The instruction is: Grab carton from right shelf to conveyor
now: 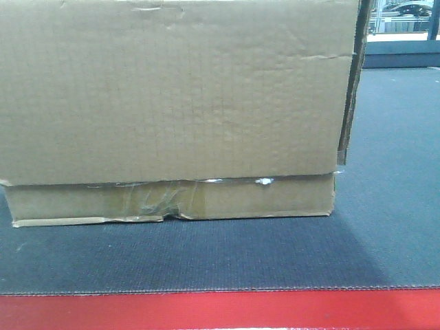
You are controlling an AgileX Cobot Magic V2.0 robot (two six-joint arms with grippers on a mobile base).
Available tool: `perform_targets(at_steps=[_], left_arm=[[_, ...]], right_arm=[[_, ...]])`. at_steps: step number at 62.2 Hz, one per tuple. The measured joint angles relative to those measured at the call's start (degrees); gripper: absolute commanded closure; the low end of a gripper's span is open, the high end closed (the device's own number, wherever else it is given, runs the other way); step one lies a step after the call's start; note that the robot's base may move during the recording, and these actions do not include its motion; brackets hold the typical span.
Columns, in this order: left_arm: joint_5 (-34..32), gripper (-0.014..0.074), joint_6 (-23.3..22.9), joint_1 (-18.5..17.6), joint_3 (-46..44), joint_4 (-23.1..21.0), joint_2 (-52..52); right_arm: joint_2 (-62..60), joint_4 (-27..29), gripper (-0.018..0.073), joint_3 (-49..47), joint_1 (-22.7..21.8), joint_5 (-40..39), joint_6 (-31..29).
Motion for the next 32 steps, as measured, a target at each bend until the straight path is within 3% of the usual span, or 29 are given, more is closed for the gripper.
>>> perform_targets(at_steps=[32], left_arm=[[0.0,0.0602,0.0,0.0,0.0,0.0,0.0]], right_arm=[[0.0,0.0,0.0629,0.0,0.0,0.0,0.0]])
